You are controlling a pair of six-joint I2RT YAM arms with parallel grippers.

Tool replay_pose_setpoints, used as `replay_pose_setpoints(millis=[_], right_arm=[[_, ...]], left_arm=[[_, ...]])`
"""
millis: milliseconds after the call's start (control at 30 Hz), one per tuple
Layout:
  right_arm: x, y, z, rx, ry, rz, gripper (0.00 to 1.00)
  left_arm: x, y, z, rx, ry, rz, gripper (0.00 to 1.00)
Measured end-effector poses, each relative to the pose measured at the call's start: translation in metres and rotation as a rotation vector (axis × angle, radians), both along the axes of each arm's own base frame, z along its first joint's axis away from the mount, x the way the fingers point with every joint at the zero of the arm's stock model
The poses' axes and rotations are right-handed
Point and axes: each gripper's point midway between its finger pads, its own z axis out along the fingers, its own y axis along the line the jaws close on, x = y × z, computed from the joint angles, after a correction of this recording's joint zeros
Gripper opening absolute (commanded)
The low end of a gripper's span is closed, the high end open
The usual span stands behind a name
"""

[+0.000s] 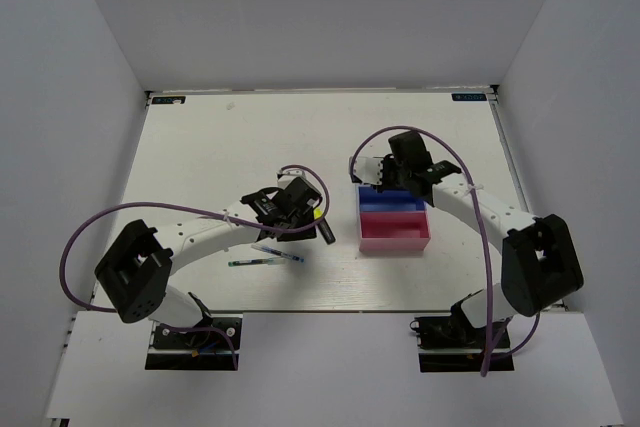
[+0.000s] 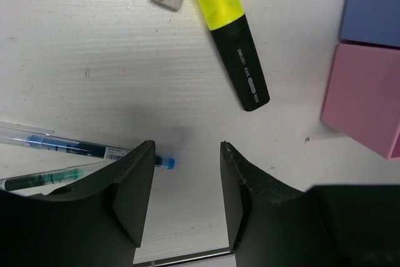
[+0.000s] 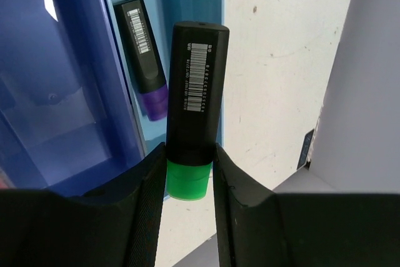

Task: Sort the stationery into containers
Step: Place the pen in the storage box, then pick up the pen from the center of the board.

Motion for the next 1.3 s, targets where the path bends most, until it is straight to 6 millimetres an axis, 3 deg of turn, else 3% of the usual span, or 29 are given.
replay_pose_setpoints(millis=[133, 267, 433, 467, 500, 533, 600, 733, 767, 800, 833, 867, 933, 967, 1033, 1200, 1300], right_arm=[[0.007, 0.002, -0.004, 0.007, 0.016, 0.005, 0.4], [0.019, 0.002, -0.003, 0.011, 0.02, -0.01, 0.5], [0.023, -0.002, -0.004, 0.018, 0.025, -0.031, 0.51], [0.024, -0.003, -0.004, 0.02, 0.025, -0.036, 0.5], [0.024, -0.004, -0.004, 0.022, 0.026, -0.042, 0.46], [0.024, -0.005, -0.004, 0.029, 0.029, -0.052, 0.0], [0.024, -0.006, -0.003, 0.061, 0.039, -0.095, 0.0], [0.023, -0.019, 0.02, 0.242, 0.035, -0.353, 0.0], [0.021, -0.023, 0.03, 0.309, 0.04, -0.433, 0.15], [0.02, -0.027, 0.043, 0.387, 0.045, -0.522, 0.35], [0.02, -0.031, 0.058, 0.466, 0.045, -0.597, 0.41], [0.019, -0.035, 0.074, 0.551, 0.047, -0.674, 0.44], [0.017, -0.041, 0.092, 0.668, 0.057, -0.77, 0.46], [0.013, -0.043, 0.097, 0.719, 0.072, -0.814, 0.46], [0.004, -0.048, 0.094, 0.783, 0.115, -0.885, 0.46], [-0.027, -0.057, 0.054, 0.81, 0.251, -1.02, 0.47], [-0.038, -0.064, 0.041, 0.822, 0.294, -1.072, 0.49]], left_arm=[[-0.001, 0.003, -0.002, 0.005, 0.005, 0.003, 0.59], [0.0, 0.001, -0.002, -0.002, 0.003, 0.0, 0.59], [-0.001, 0.0, -0.001, -0.008, 0.006, -0.004, 0.59], [-0.001, 0.0, -0.001, -0.01, 0.008, -0.005, 0.58], [-0.001, -0.001, -0.001, -0.011, 0.009, -0.007, 0.4], [-0.001, -0.002, -0.001, -0.017, 0.011, -0.006, 0.26], [-0.002, -0.004, 0.0, -0.018, 0.011, -0.029, 0.04], [0.002, -0.015, 0.007, 0.002, 0.003, -0.141, 0.0], [0.005, -0.02, 0.01, 0.014, 0.0, -0.172, 0.04], [0.008, -0.025, 0.013, 0.026, 0.005, -0.192, 0.14], [0.013, -0.031, 0.016, 0.037, 0.006, -0.209, 0.32], [0.018, -0.037, 0.018, 0.046, 0.012, -0.211, 0.41], [0.026, -0.048, 0.019, 0.052, 0.024, -0.193, 0.55], [0.028, -0.051, 0.017, 0.06, 0.03, -0.179, 0.57], [0.028, -0.053, 0.01, 0.082, 0.051, -0.127, 0.57], [0.021, -0.048, -0.01, 0.127, 0.104, -0.005, 0.61], [0.023, -0.048, -0.02, 0.135, 0.125, 0.051, 0.61]])
